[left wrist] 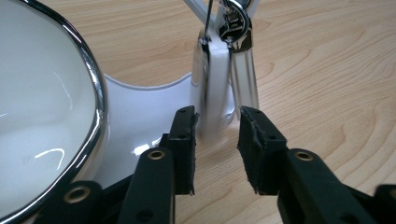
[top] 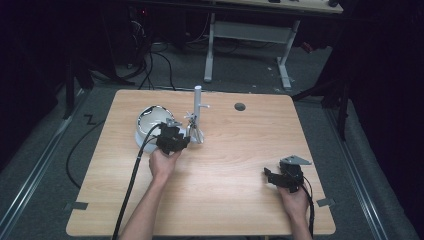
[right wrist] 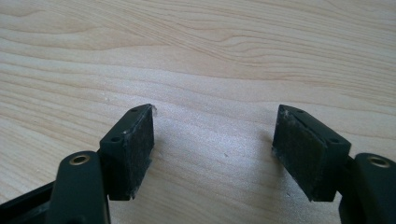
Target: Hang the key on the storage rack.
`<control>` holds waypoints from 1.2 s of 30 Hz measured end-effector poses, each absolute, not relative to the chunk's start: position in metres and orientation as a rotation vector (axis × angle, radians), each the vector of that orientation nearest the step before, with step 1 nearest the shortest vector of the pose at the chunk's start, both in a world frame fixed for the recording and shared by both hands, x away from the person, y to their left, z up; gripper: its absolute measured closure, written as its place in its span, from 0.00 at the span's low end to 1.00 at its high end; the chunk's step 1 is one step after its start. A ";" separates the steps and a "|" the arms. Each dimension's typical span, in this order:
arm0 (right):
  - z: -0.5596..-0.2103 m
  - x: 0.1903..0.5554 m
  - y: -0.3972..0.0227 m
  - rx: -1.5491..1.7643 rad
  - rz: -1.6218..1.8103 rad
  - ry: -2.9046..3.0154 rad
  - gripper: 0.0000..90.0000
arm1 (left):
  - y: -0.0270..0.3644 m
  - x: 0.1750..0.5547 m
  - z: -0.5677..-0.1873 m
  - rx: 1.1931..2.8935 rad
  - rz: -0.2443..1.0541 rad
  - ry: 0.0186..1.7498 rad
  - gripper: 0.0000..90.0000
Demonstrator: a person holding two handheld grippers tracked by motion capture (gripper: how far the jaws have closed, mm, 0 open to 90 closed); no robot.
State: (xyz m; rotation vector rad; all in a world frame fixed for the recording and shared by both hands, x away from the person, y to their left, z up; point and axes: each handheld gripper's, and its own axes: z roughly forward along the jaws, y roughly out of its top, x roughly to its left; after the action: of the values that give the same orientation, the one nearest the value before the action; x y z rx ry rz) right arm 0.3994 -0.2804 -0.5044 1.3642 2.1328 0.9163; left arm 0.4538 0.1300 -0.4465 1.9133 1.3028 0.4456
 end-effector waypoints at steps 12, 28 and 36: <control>-0.504 0.399 -0.280 1.365 0.915 2.133 0.33 | 0.135 0.444 -0.435 1.887 0.485 1.284 0.58; -0.504 0.399 -0.280 1.363 0.914 2.133 0.33 | 0.148 0.423 -0.418 1.857 0.535 1.258 0.54; -0.504 0.399 -0.280 1.363 0.914 2.133 0.33 | 0.155 0.416 -0.417 1.842 0.542 1.266 0.53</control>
State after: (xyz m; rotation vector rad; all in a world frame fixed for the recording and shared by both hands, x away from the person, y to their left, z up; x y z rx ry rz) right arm 0.3994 -0.2802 -0.5044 1.3632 2.1333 0.9142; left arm 0.4159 0.1553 -0.4169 1.8417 1.2658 0.5420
